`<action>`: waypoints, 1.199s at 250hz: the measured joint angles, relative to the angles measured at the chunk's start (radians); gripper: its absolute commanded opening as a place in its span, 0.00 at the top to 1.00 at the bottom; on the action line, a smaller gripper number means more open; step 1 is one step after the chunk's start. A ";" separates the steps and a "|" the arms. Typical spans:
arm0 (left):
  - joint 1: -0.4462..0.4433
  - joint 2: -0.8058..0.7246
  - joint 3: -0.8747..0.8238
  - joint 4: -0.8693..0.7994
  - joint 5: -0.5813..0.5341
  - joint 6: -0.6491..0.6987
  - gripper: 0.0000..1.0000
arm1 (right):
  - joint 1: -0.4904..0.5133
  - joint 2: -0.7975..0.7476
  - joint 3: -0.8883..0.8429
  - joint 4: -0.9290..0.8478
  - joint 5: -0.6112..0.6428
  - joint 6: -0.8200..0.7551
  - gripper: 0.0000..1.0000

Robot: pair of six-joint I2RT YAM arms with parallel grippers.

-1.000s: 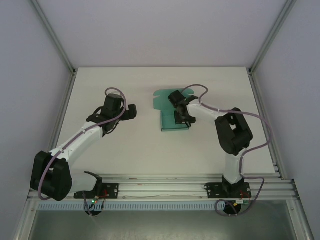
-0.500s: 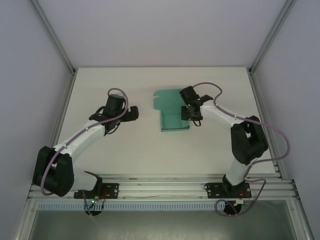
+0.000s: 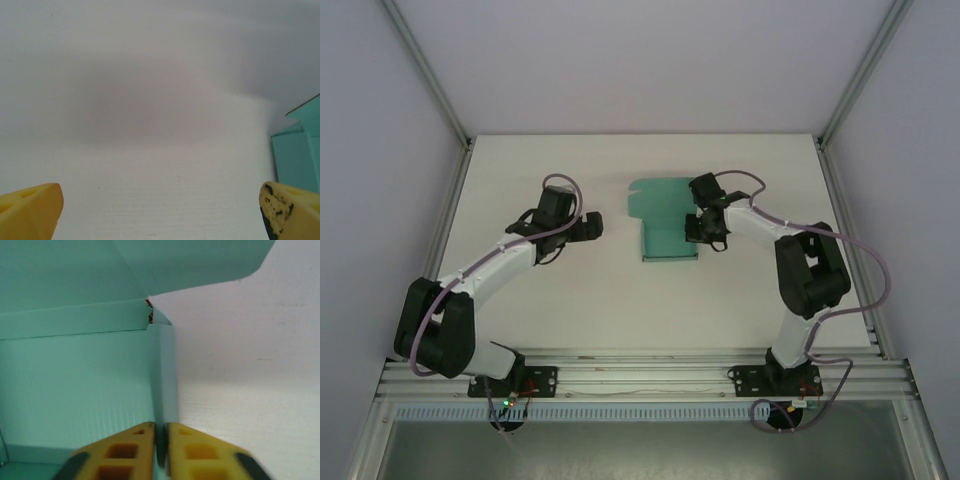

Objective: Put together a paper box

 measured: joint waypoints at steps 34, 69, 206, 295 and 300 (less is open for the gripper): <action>0.000 0.014 0.005 0.002 0.003 0.000 0.00 | 0.000 0.008 0.006 0.007 -0.009 -0.003 0.91; 0.000 0.019 0.011 0.002 0.004 0.008 0.00 | 0.000 0.029 0.024 0.006 -0.009 -0.010 0.90; 0.000 0.019 0.013 0.002 0.002 0.026 0.00 | 0.021 0.165 0.103 -0.044 0.084 -0.026 0.99; 0.000 0.019 0.013 0.002 -0.002 0.026 0.00 | 0.088 0.285 0.282 -0.233 0.284 -0.009 1.00; 0.000 0.019 0.013 0.002 -0.002 0.026 0.00 | 0.094 0.298 0.300 -0.251 0.303 -0.006 1.00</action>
